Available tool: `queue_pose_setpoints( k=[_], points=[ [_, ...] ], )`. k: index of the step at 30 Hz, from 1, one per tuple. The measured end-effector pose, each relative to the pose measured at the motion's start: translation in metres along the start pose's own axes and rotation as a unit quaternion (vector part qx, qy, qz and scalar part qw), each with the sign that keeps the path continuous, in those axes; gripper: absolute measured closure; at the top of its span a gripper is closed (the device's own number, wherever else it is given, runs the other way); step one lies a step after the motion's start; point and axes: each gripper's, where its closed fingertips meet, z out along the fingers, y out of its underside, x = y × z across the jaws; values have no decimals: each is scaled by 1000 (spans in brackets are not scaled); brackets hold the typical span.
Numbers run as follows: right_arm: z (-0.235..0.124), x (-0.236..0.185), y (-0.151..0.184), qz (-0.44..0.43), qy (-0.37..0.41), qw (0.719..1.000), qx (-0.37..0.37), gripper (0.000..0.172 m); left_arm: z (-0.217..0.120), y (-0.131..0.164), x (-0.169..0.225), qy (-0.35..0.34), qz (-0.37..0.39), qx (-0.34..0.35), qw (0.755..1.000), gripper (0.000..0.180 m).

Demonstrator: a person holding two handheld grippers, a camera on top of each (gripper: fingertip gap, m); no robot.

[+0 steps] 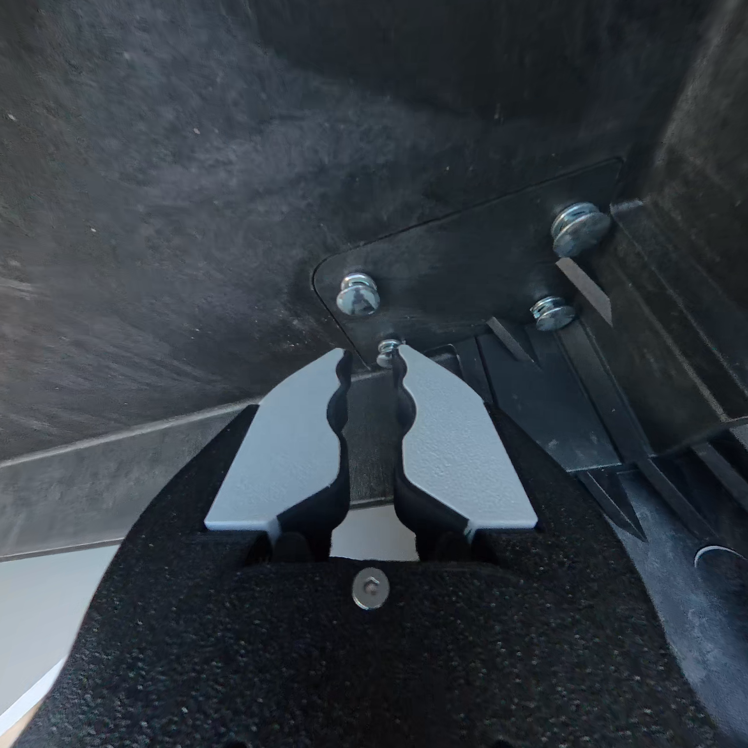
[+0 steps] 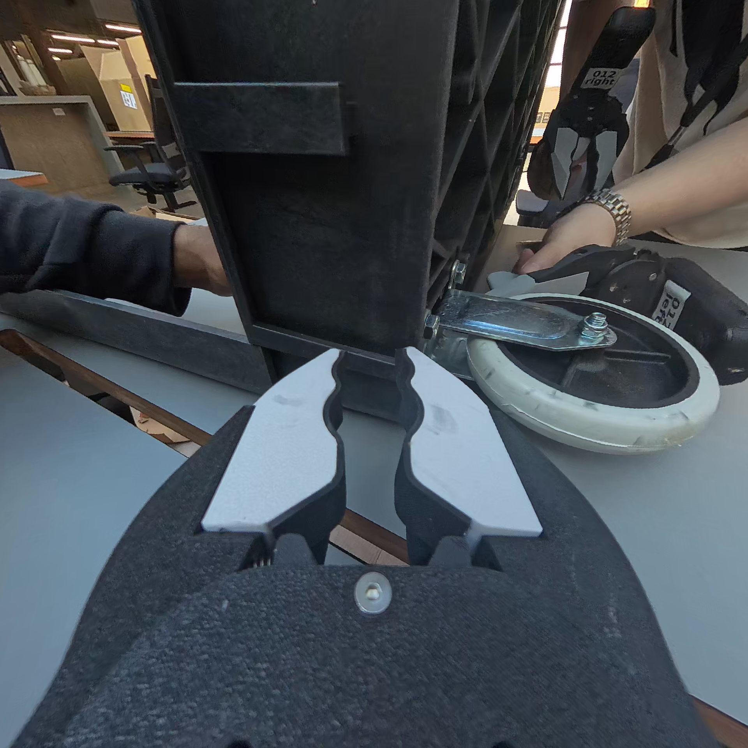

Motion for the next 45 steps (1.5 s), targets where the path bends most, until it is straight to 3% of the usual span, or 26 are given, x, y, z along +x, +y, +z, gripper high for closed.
queue_pose_setpoints(
  k=[7,33,45],
  points=[
    [0,-5,-1,0,-20,1000,4,150,-15,-31,-7,-14,30,72,997,161],
    [2,-9,-1,-4,-25,1000,-2,154,-6,-25,-9,-5,20,69,997,165],
    [5,-13,1,-10,-33,999,-12,154,-8,-25,-11,-70,205,39,975,166]
  ],
)
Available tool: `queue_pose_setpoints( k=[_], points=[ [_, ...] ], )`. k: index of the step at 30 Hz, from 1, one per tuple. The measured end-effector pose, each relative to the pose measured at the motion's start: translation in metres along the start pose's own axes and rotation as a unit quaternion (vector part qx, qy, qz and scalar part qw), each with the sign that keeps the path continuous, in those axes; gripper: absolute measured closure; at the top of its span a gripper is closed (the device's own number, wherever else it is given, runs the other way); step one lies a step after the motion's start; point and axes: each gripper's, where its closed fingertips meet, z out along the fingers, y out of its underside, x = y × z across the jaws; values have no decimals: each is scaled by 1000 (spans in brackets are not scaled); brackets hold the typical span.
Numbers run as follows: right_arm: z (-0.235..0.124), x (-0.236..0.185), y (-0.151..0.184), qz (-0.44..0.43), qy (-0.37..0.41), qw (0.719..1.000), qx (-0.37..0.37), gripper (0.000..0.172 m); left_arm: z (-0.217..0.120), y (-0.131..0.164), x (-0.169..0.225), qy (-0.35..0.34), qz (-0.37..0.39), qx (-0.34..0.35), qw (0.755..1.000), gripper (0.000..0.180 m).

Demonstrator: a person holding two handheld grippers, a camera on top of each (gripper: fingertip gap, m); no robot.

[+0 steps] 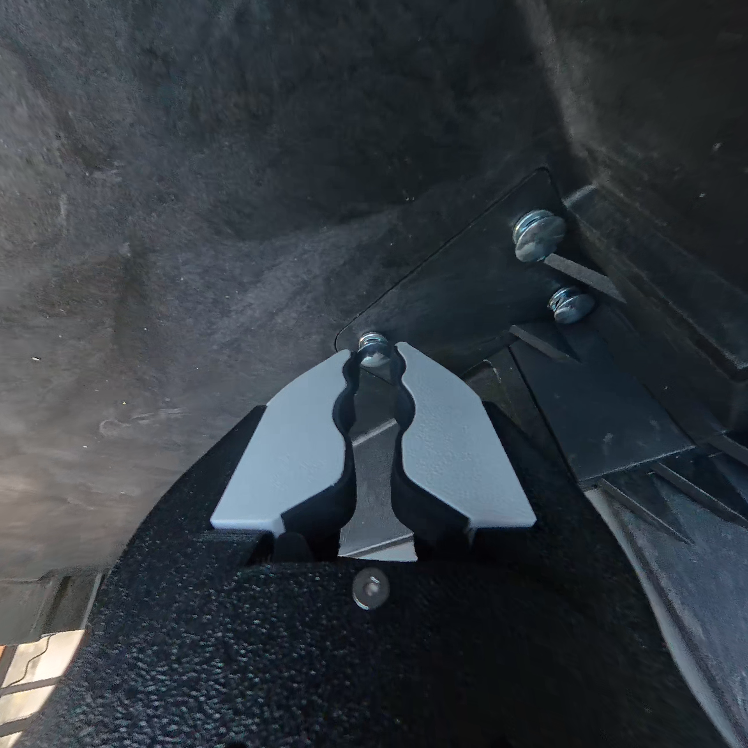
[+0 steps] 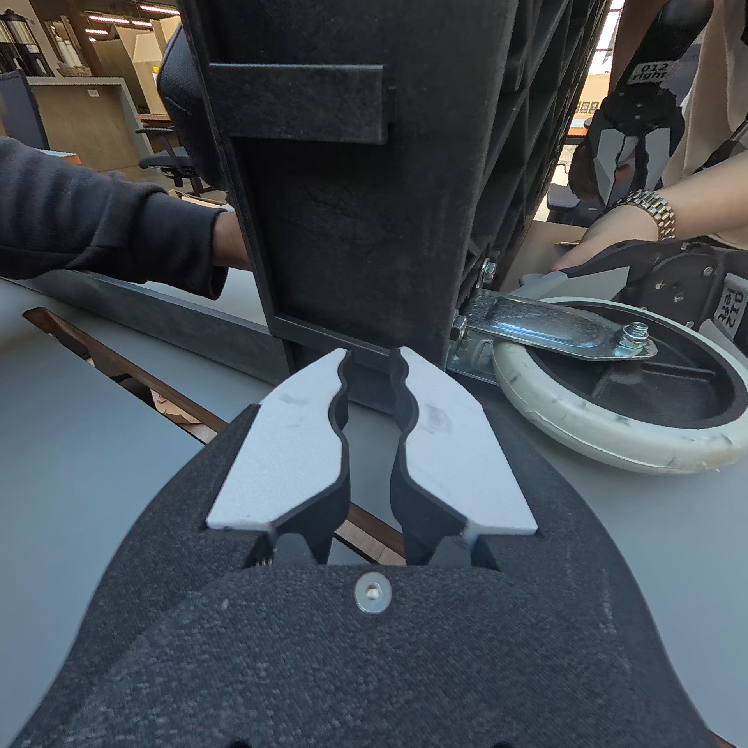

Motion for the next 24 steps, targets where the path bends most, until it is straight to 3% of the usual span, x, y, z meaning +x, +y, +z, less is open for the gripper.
queue_pose_setpoints(
  k=[12,17,22,24],
  points=[
    [-1,1,-1,3,0,1000,4,155,-3,-1,-1,-53,162,-32,985,166],
    [-3,2,-2,9,2,1000,12,155,-5,-2,2,-46,120,-10,992,162],
    [-5,3,-3,13,3,1000,19,155,-19,-1,10,11,38,33,999,156],
    [-4,3,-3,11,2,1000,16,155,-20,7,23,75,-34,19,996,158]
  ],
)
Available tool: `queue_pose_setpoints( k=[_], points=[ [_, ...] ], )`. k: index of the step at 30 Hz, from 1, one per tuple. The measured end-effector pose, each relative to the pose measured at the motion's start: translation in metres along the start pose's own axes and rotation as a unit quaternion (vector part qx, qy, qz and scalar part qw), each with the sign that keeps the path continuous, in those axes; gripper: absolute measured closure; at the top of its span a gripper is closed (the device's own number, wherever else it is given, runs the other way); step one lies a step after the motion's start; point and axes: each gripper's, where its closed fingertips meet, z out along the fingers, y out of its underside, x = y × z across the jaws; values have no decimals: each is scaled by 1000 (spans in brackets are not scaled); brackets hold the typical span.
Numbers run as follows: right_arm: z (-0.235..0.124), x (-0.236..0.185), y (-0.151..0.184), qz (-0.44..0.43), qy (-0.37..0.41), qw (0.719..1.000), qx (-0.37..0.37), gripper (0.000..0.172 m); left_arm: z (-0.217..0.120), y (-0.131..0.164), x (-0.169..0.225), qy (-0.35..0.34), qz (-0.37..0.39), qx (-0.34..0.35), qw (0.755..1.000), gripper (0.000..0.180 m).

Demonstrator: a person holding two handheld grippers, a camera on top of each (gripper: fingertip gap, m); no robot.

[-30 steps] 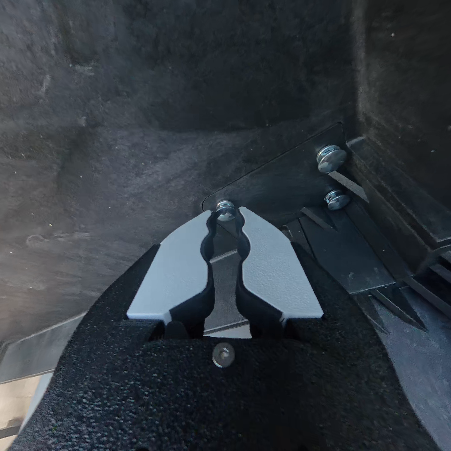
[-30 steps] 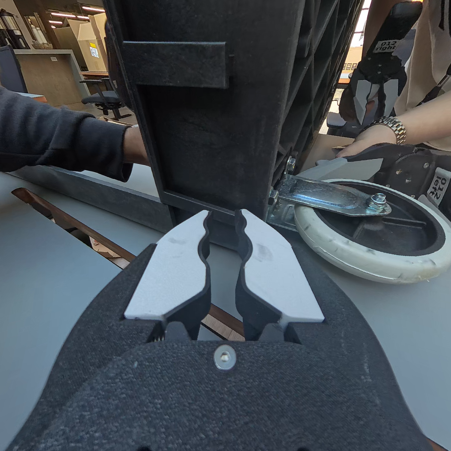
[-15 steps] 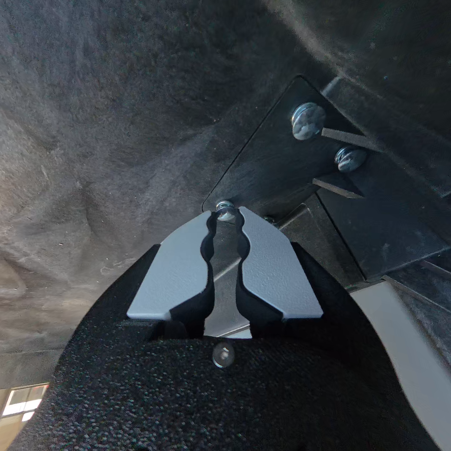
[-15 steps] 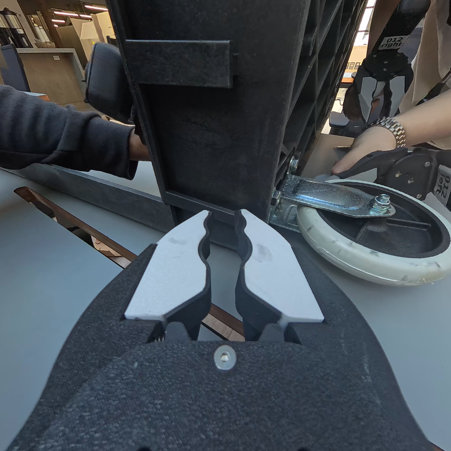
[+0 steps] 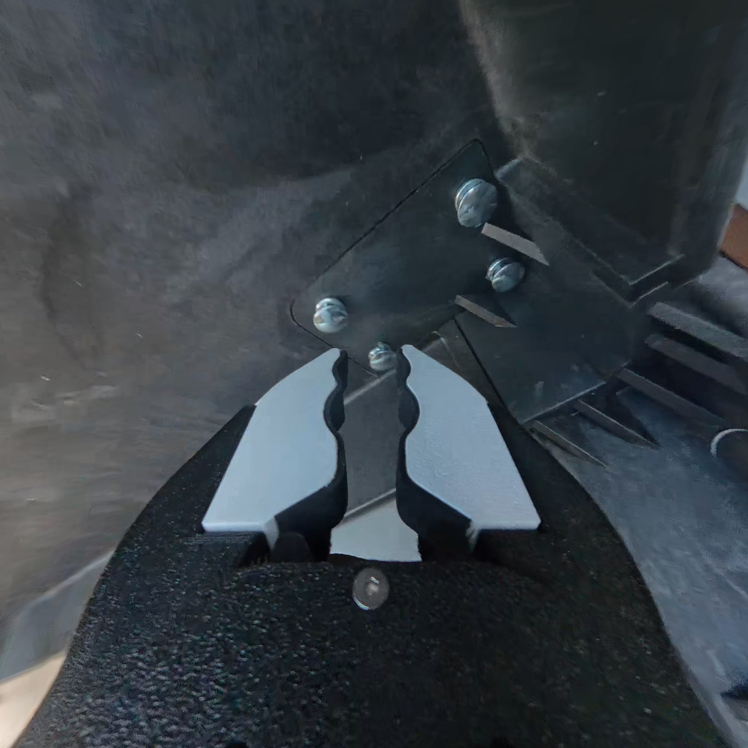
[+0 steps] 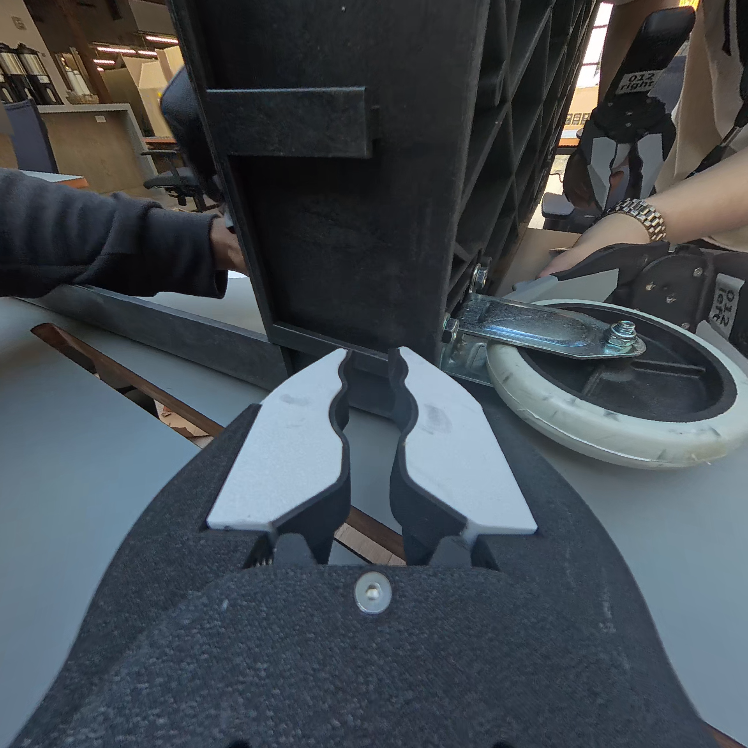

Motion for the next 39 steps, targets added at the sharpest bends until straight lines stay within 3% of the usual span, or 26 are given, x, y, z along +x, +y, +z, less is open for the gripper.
queue_pose_setpoints(
  k=[3,7,21,39],
  points=[
    [0,0,0,0,-1,1000,-1,155,13,19,8,49,-119,-56,990,155],
    [0,1,0,1,1,1000,0,155,31,23,11,70,-197,-92,974,158],
    [0,1,1,2,1,1000,-3,156,28,27,15,69,-258,-109,958,173],
    [0,1,1,2,0,1000,-2,157,30,27,15,71,-305,-107,944,164]
  ],
)
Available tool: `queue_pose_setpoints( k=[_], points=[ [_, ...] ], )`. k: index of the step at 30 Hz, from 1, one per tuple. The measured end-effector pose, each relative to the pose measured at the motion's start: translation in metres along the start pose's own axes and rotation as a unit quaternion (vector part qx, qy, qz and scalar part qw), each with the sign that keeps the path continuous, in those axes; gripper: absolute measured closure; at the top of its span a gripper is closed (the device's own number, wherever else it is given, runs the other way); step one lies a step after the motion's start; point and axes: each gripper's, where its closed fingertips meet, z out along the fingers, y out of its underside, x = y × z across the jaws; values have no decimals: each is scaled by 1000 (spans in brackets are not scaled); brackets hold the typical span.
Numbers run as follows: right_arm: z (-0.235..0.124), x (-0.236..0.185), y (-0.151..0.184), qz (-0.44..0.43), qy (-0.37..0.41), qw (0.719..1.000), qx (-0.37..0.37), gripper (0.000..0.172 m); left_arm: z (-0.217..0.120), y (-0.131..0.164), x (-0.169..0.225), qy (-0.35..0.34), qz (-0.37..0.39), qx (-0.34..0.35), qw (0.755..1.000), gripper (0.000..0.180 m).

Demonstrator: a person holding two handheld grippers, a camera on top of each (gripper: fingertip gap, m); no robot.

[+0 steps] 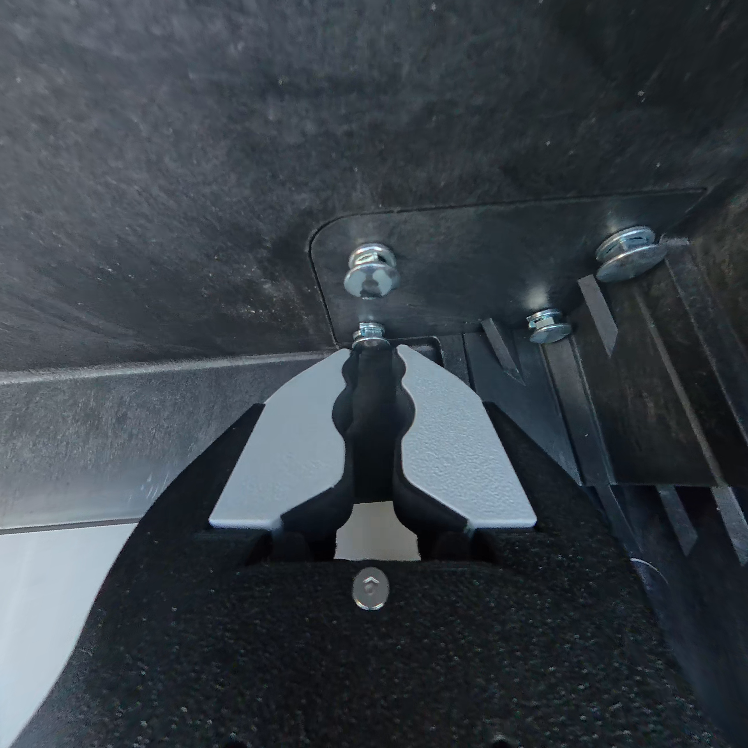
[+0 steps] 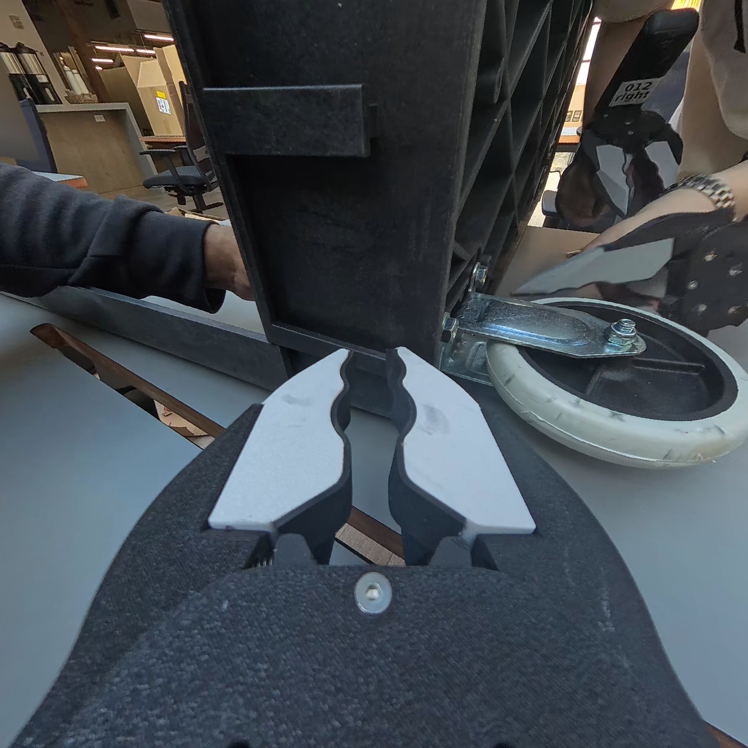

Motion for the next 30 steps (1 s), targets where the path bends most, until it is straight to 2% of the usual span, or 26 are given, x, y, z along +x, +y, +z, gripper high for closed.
queue_pose_setpoints(
  k=[2,8,27,30],
  points=[
    [0,0,0,0,0,1000,0,157,0,-2,-1,-3,-3,5,1000,159],
    [1,-1,0,-1,-1,1000,-2,157,1,-4,-3,-11,10,4,1000,164],
    [3,-4,2,-12,-4,1000,-11,158,-1,-5,-10,-114,181,-26,977,165],
    [4,-5,2,-13,-4,1000,-12,158,-1,-5,-10,-112,181,-25,977,165]
  ],
)
